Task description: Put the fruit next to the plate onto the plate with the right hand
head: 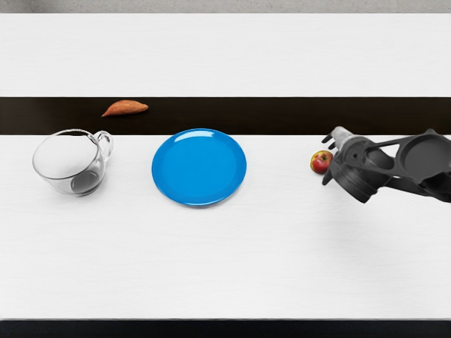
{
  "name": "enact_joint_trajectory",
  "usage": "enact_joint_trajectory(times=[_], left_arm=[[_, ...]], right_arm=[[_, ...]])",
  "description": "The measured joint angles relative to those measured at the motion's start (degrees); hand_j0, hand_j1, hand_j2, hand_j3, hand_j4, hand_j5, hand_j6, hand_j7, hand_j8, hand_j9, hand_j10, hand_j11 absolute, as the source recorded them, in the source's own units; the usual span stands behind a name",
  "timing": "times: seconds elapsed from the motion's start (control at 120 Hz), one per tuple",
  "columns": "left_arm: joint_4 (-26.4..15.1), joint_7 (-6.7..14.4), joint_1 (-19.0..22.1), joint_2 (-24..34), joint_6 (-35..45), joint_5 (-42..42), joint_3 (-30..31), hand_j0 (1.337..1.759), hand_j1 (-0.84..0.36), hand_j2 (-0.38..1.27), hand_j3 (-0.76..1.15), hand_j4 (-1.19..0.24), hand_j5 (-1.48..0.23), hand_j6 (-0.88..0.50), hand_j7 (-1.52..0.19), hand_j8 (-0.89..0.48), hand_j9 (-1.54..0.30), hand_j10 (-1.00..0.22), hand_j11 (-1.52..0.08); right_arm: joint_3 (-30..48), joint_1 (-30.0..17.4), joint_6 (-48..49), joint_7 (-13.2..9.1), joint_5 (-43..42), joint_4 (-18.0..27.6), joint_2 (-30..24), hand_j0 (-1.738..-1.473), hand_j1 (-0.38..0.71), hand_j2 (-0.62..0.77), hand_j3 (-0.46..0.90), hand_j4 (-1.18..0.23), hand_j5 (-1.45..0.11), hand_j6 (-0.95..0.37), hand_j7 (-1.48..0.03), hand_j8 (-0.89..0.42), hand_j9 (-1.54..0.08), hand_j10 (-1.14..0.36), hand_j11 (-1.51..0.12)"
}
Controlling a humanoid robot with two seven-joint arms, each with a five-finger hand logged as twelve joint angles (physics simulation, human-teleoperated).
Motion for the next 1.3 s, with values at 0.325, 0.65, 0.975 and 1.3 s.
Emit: enact_joint_trajectory(times=[0.325,0.65,0.975,1.3], left_arm=[[0.00,0.00,0.00,0.00,0.00,0.00,0.00,1.658,0.35,0.00,0.00,0.00,0.00,0.00,0.00,0.00,0.00,0.00,0.00],[0.00,0.00,0.00,0.00,0.00,0.00,0.00,1.658,0.35,0.00,0.00,0.00,0.00,0.00,0.00,0.00,0.00,0.00,0.00],[0.00,0.00,0.00,0.00,0.00,0.00,0.00,1.658,0.35,0.00,0.00,0.00,0.00,0.00,0.00,0.00,0.00,0.00,0.00],[0.00,-0.01,0.00,0.00,0.00,0.00,-0.01,1.658,0.35,0.00,0.00,0.00,0.00,0.00,0.00,0.00,0.00,0.00,0.00]], right_arm=[[1.82,-0.02,0.00,0.00,-0.17,-0.03,0.25,-1.658,0.00,-0.06,0.00,-0.30,-0.38,-0.30,-0.38,-0.30,-0.38,-0.30,-0.38],[2.03,-0.70,0.04,0.07,-0.32,-0.07,0.70,-1.658,0.19,-0.08,0.00,-0.46,-0.59,-0.46,-0.59,-0.38,-0.56,-0.46,-0.59],[14.55,-4.89,0.08,0.02,-0.13,-0.96,-6.99,-1.654,0.26,0.28,0.00,-0.69,-0.91,-0.47,-0.90,-0.40,-0.93,-0.59,-0.93],[65.74,-29.75,43.85,-0.02,5.19,-6.87,-20.17,-1.655,0.25,0.36,0.00,-0.72,-0.99,-0.48,-0.96,-0.40,-1.00,-0.59,-1.01]])
